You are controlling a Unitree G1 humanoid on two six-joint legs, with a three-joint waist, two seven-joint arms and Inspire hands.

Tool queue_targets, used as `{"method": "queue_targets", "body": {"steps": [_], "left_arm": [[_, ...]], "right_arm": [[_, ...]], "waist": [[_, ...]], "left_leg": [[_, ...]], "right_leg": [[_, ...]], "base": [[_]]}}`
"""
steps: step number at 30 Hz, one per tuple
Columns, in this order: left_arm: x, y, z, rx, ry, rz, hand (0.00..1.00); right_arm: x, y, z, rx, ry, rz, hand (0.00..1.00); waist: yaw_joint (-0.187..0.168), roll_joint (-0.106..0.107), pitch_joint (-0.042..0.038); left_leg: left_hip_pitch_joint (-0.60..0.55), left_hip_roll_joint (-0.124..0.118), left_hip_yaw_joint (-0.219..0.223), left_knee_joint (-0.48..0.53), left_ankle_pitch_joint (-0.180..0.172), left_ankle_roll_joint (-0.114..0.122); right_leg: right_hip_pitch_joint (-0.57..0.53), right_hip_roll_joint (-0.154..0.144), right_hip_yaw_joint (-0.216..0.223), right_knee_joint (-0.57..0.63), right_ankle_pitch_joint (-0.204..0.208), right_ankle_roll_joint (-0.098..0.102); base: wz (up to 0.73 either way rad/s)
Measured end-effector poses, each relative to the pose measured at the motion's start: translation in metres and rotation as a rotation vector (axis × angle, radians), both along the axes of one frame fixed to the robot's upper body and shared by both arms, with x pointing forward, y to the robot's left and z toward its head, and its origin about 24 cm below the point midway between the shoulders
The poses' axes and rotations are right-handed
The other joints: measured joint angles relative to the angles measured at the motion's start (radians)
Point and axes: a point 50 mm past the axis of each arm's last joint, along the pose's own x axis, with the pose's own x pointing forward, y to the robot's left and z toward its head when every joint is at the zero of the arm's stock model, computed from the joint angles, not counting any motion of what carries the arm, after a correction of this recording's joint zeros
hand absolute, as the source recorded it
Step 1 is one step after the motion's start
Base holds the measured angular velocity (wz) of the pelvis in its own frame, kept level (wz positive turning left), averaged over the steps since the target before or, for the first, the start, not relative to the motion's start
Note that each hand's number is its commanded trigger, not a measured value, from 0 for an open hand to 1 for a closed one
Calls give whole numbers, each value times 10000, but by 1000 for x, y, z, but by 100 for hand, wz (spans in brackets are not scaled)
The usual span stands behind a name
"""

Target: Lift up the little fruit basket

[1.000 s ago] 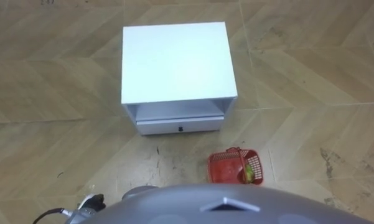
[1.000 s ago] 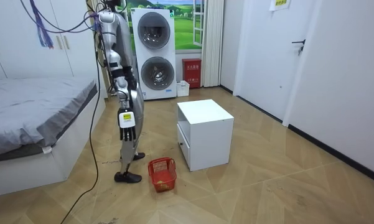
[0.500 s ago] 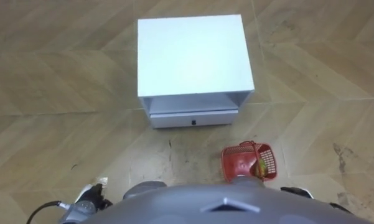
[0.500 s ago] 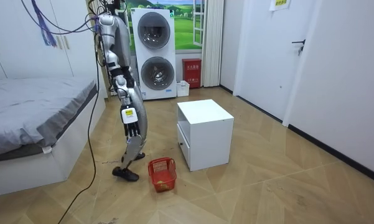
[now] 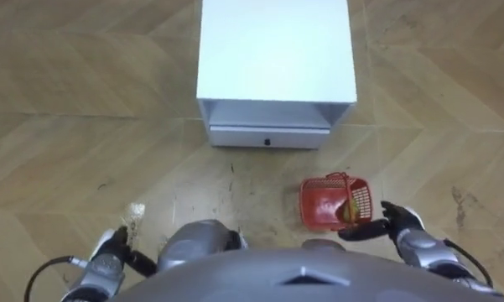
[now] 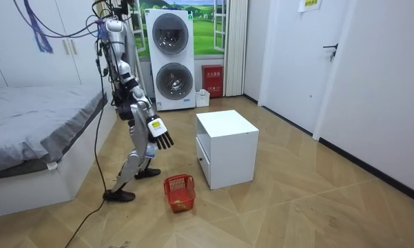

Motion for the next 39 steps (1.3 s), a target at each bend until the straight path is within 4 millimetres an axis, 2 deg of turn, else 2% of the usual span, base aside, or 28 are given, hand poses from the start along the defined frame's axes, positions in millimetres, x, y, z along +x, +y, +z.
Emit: {"method": "queue_targets", "body": {"steps": [1,2,3,5,6,8,9,10,11,12,13,14,15,16,17,18,19,21,22,23,25,26,28,31,34,35,37,39], "left_arm": [[7,-1,1,42,-179,-19,0],[9,-1,1,20,-268,75,0],[11,-1,1,-13,-327,223,0],[13,0,1,-3,-384,389,0],[9,0,0,-33,-312,496,0],[0,5,-1,162,-63,772,0],[0,6,0,233,-100,823,0],[2,10,1,376,-235,1007,0],[3,15,3,563,-271,1064,0],[3,16,3,641,-252,1040,0],[5,18,4,722,-320,1019,0],[8,20,6,756,-490,1151,0],[8,20,6,745,-551,1242,0],[4,18,4,589,-499,1576,0],[1,16,3,525,-423,1691,0],[0,15,2,455,-410,1865,0],[1,15,2,416,-471,1957,0],[1,15,2,406,-528,1875,0],[0,15,2,452,-494,1684,0],[-1,14,1,444,-460,1482,0],[0,10,1,352,-546,1303,0],[0,9,0,284,-613,1303,0],[-2,9,0,264,-665,1320,0],[-8,8,-1,245,-568,1130,0],[-22,9,-2,309,-383,1131,0],[-27,9,-3,307,-292,1135,0],[-36,7,-4,265,-107,1182,0],[-46,7,-5,256,72,1234,0]], "right_arm": [[13,2,5,-59,-450,11,0],[20,3,7,-69,-696,-34,0],[33,4,14,-74,-1215,-245,0],[54,4,26,-21,-2175,-870,0],[59,3,29,-61,-2414,-920,0],[75,4,40,-273,-3308,-937,0],[76,4,41,-308,-3456,-989,0],[81,5,45,-219,-3805,-1203,0],[87,6,49,-88,-4072,-1324,0],[90,7,51,-29,-4186,-1391,0],[93,5,54,47,-4433,-1590,0],[102,3,60,55,-4807,-1667,0],[108,2,65,74,-5089,-1700,0],[119,2,75,92,-5560,-1631,0],[122,2,77,84,-5683,-1609,0],[123,1,79,-8,-5786,-1662,0],[124,0,80,-93,-5854,-1729,0],[127,-1,83,-158,-6029,-1945,0],[126,-2,83,-216,-6071,-2104,0],[126,-3,84,-256,-6096,-2209,0],[126,-5,84,-380,-6123,-2260,0],[125,-6,84,-458,-6113,-2272,0],[125,-5,84,-513,-6164,-2333,0],[122,-6,87,-570,-6402,-2339,0],[113,-4,80,-618,-6140,-2109,0],[110,-3,78,-625,-6053,-2055,0],[109,-4,77,-659,-6020,-2049,0],[109,-5,78,-711,-6051,-2023,0]], "waist": [[6,16,17],[5,23,17],[-8,77,43],[2,35,84],[5,57,89],[-89,101,137],[-119,85,139],[-125,99,121],[-250,47,126],[-328,43,119],[-496,-9,52],[-584,-67,31],[-548,-33,64],[-510,198,175],[-500,188,217],[-433,343,156],[-343,287,192],[-354,161,257],[-598,65,268],[-811,-14,300],[-848,-48,304],[-796,-69,295],[-848,-142,284],[-878,-203,272],[-1018,-434,161],[-1137,-523,183],[-1158,-591,221],[-1147,-553,205]], "left_leg": [[-518,89,-140,622,-160,-106],[-759,110,-234,873,-328,-152],[-1204,120,-462,1467,-804,-208],[-2224,99,-507,3100,-1605,-165],[-2478,105,-491,3487,-1779,-171],[-3394,76,-386,4980,-2261,-40],[-3650,74,-359,5336,-2389,-21],[-4181,77,-327,6054,-2575,-6],[-4677,92,-213,6690,-2694,50],[-4929,113,-135,7009,-2740,76],[-5441,185,42,7664,-2818,121],[-6001,492,282,8341,-2844,151],[-6258,672,323,8706,-2848,146],[-6748,772,204,9225,-2859,35],[-6972,706,104,9401,-2837,-36],[-7280,520,-12,9598,-2814,-101],[-7452,410,-24,9722,-2858,-198],[-7651,400,41,9950,-2884,-217],[-7722,415,98,10186,-2913,-166],[-7745,490,144,10453,-3015,-147],[-7837,674,144,10776,-3162,-219],[-7876,689,96,10851,-3210,-310],[-7900,603,93,10883,-3252,-397],[-7922,646,106,10973,-3352,-515],[-7894,564,110,11001,-3393,-752],[-7892,471,88,11063,-3406,-836],[-7973,424,32,11319,-3406,-850],[-8198,366,-253,11718,-3356,-949]], "right_leg": [[-497,-56,-211,672,-401,-71],[-768,-83,-268,1165,-592,-88],[-1381,-153,-320,2333,-972,-157],[-2576,-472,-320,4774,-1759,-146],[-2866,-546,-252,5402,-1802,-149],[-3906,-1058,-217,7795,-1836,-150],[-4184,-1189,-210,8338,-1836,-151],[-4684,-1419,-200,9466,-1836,-151],[-5110,-1650,-86,10554,-1797,-161],[-5194,-1759,39,11140,-1668,-146],[-5212,-1859,462,12401,-1291,-25],[-5175,-1875,940,13004,-982,12],[-5223,-1875,920,13222,-1399,207],[-5562,-1820,888,13738,-1679,-29],[-5775,-1815,902,13962,-1671,-47],[-6078,-1838,922,14283,-1684,-73],[-6353,-1840,1080,14576,-1687,-76],[-6501,-1917,1229,15025,-1696,-87],[-6435,-2038,1224,15353,-1704,-103],[-6416,-2011,1261,15657,-1710,-112],[-6505,-1918,1298,15971,-1711,-113],[-6573,-1890,1317,16051,-1719,-129],[-6627,-1975,1356,16152,-1723,-137],[-6698,-1986,1413,16296,-1762,-212],[-6593,-1987,1431,16383,-1906,-411],[-6495,-1994,1448,16463,-2040,-488],[-6440,-1917,1581,16662,-2186,-534],[-6432,-1740,1616,16886,-2255,-626]], "base": [[21],[28],[32],[28],[16],[27],[47],[63],[74],[91],[82],[62],[7],[-21],[-31],[-31],[-36],[-6],[39],[38],[-3],[-26],[-13],[0],[8],[13],[-10],[-26]]}}
